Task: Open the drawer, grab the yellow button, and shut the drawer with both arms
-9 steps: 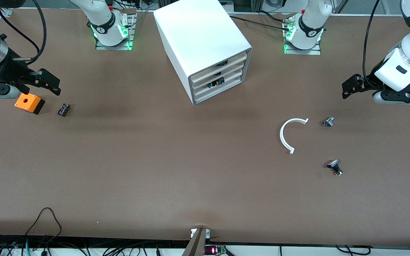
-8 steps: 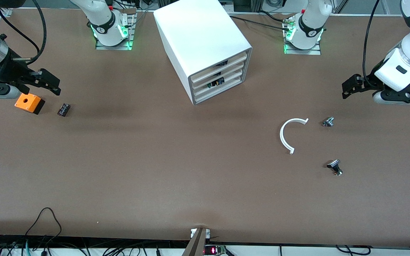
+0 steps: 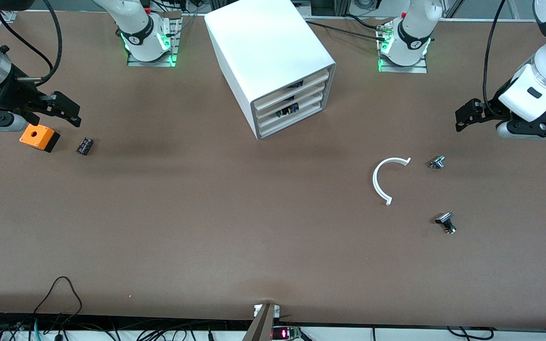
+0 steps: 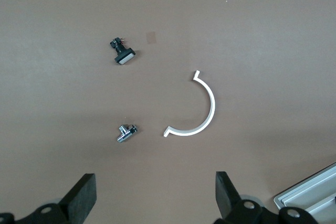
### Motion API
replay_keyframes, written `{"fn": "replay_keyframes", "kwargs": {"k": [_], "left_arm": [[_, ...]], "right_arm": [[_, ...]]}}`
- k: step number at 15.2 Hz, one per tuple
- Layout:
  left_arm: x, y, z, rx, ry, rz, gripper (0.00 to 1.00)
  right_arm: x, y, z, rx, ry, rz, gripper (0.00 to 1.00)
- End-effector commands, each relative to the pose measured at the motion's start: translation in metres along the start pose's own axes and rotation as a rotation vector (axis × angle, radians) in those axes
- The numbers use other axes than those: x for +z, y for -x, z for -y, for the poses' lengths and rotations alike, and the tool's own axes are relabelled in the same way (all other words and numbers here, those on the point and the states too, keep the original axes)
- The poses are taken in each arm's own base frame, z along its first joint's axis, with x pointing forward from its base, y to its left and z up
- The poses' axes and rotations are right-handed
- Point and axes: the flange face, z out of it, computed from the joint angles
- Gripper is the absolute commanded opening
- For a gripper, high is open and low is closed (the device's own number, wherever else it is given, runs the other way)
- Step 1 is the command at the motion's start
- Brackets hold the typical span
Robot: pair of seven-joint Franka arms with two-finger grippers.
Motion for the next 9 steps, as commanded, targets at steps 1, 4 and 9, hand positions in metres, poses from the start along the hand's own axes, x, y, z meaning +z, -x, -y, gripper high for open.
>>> {"fn": "replay_keyframes", "kwargs": {"k": [1, 4, 9], "left_arm": [[-0.005, -0.003, -0.002, 0.007, -0.023, 0.003, 1.00], [-0.005, -0.003, -0.002, 0.007, -0.023, 0.005, 1.00], [-0.004, -0.002, -0.003, 0.009, -0.024, 0.014, 1.00]], "right_arm": [[0.006, 0.004, 0.003, 0.000, 0.011, 0.039, 1.00], [0.017, -0.005, 0.003, -0.012, -0.001, 0.039, 1.00], [0.059, -0.019, 0.006, -0.062, 0.006, 0.118, 1.00]]}}
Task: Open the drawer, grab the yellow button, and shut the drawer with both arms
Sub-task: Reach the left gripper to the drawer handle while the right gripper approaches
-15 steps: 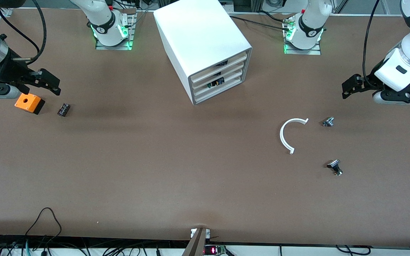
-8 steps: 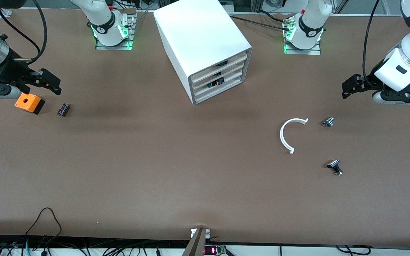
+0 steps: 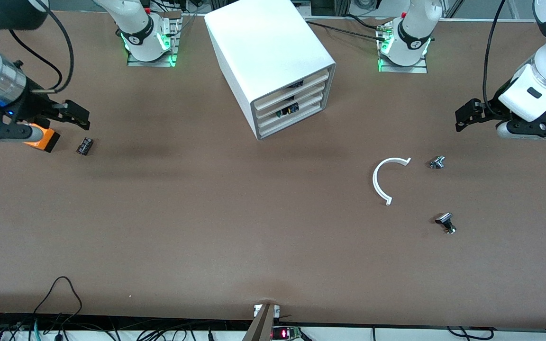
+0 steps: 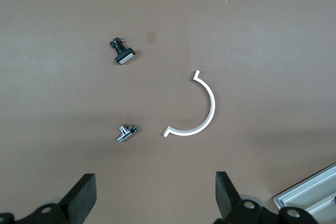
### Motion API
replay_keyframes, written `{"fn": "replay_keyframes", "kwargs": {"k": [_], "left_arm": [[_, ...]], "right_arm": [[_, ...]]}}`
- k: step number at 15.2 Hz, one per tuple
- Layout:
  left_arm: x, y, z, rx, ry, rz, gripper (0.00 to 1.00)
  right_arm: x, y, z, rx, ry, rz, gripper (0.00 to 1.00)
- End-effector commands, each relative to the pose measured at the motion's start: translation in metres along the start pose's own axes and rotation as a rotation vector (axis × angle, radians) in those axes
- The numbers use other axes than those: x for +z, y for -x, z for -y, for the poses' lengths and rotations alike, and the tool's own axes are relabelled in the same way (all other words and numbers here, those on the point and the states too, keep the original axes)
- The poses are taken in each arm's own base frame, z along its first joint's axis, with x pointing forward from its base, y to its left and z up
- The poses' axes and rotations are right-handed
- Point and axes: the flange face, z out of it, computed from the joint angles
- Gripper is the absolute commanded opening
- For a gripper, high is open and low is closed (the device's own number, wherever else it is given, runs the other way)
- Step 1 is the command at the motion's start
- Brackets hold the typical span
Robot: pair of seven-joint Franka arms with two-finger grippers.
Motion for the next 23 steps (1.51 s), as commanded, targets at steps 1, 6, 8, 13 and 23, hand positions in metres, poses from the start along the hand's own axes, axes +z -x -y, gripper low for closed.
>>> {"fn": "replay_keyframes", "kwargs": {"k": [1, 6, 8, 13, 23], "left_arm": [[-0.004, -0.002, -0.003, 0.008, -0.024, 0.017, 1.00], [-0.004, -0.001, -0.003, 0.008, -0.023, 0.020, 1.00], [-0.003, -0.001, -0.004, 0.010, -0.023, 0.022, 1.00], [0.011, 0.007, -0.011, 0.024, -0.026, 0.119, 1.00], [0.103, -0.003, -0.109, 0.126, 0.474, 0.414, 1.00]], "right_arm": [[0.016, -0.010, 0.003, -0.030, -0.002, 0.022, 1.00], [0.060, -0.037, 0.022, 0.053, -0.038, 0.041, 1.00], [0.076, -0.046, 0.038, 0.072, -0.053, 0.035, 1.00], [0.107, -0.055, 0.069, 0.243, -0.055, 0.082, 1.00], [0.122, -0.070, 0.142, 0.418, -0.051, 0.056, 1.00]]}}
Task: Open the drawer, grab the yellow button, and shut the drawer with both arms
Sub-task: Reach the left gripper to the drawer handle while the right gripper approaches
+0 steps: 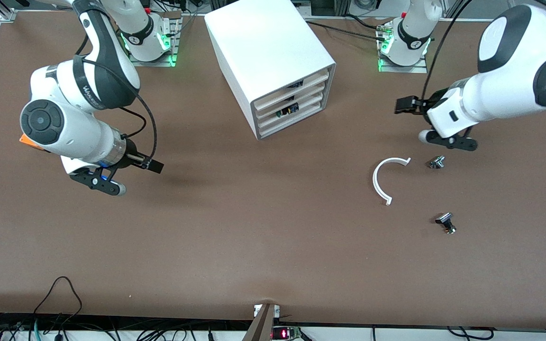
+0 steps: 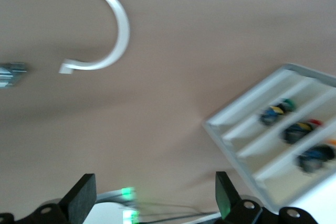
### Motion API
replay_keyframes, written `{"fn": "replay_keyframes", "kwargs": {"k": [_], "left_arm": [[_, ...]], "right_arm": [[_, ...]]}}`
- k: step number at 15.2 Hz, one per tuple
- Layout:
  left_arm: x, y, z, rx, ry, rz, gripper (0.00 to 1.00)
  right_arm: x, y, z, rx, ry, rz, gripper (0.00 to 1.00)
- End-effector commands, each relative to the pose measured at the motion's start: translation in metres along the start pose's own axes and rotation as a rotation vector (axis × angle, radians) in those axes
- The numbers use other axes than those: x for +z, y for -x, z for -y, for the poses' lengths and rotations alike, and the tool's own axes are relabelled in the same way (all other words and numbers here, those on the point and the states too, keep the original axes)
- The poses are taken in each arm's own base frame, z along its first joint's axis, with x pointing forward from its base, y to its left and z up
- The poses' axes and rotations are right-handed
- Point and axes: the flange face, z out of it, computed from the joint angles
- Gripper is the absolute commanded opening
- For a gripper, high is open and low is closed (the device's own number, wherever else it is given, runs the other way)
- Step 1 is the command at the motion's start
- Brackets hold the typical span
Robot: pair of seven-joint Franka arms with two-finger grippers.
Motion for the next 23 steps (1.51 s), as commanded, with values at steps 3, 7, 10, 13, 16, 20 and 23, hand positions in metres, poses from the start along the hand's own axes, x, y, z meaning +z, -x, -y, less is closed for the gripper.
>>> {"fn": "replay_keyframes", "kwargs": {"k": [3, 7, 10, 13, 16, 20, 23], "left_arm": [[0.039, -0.034, -0.007, 0.140, 0.324, 0.054, 1.00], [0.100, -0.038, -0.002, 0.281, 0.512, 0.062, 1.00], [0.146, -0.025, 0.007, 0.324, 0.635, 0.016, 0.99], [0.186, -0.012, 0.010, 0.414, 0.748, -0.013, 0.95], [0.225, 0.004, -0.001, 0.437, 0.888, -0.053, 0.93], [0.249, 0.015, -0.016, 0.470, 0.952, -0.063, 0.77], [0.263, 0.022, -0.027, 0.455, 0.986, -0.040, 0.76]], "right_arm": [[0.004, 0.004, 0.038, 0.071, -0.008, -0.006, 1.00], [0.006, 0.010, 0.056, 0.118, -0.012, -0.012, 1.00], [0.005, 0.010, 0.075, 0.219, -0.032, -0.018, 1.00], [0.006, 0.017, 0.097, 0.254, -0.041, -0.025, 1.00], [0.002, 0.021, 0.114, 0.294, -0.060, -0.036, 1.00], [0.003, 0.028, 0.133, 0.367, -0.108, -0.014, 1.00], [0.000, 0.034, 0.143, 0.404, -0.132, -0.011, 1.00]]}}
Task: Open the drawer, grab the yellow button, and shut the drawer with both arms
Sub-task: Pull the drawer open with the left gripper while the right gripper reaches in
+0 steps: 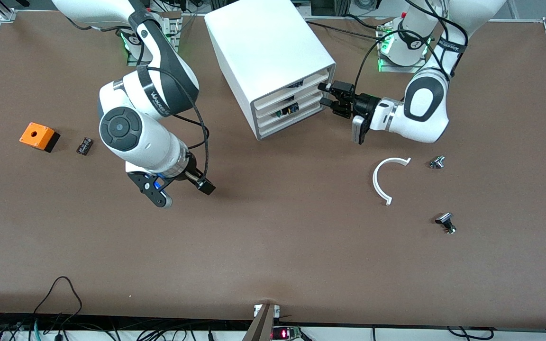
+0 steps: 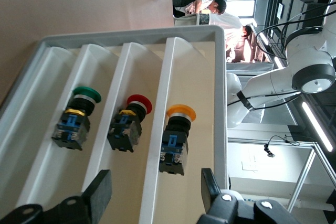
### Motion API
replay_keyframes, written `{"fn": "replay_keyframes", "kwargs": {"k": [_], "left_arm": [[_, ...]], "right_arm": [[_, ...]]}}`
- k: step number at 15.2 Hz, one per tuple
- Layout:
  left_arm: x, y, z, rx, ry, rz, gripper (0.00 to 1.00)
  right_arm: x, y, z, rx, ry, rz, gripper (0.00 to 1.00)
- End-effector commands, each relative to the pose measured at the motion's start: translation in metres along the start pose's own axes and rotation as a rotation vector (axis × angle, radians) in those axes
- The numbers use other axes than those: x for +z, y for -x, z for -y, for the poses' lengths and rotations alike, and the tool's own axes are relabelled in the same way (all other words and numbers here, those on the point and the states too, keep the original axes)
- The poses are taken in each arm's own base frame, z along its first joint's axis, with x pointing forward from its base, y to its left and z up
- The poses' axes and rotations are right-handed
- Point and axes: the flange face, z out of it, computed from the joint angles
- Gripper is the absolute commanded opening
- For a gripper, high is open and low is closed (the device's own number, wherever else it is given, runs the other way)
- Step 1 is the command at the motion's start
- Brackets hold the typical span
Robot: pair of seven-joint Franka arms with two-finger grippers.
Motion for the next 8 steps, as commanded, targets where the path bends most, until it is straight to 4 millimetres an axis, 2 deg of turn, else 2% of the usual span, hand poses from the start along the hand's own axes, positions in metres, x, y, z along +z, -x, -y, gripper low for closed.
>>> {"fn": "replay_keyframes", "kwargs": {"k": [1, 4, 8], "left_arm": [[0.012, 0.008, -0.005, 0.013, 0.021, -0.027, 0.76], [0.022, 0.012, 0.004, -0.007, 0.033, -0.007, 0.77], [0.027, 0.020, 0.013, -0.003, 0.039, 0.001, 0.73]], "right_arm": [[-0.002, 0.010, 0.015, 0.044, -0.026, 0.008, 1.00], [-0.001, 0.028, 0.031, 0.091, -0.042, 0.005, 0.99], [0.000, 0.038, 0.043, 0.143, -0.061, 0.004, 0.99]]}}
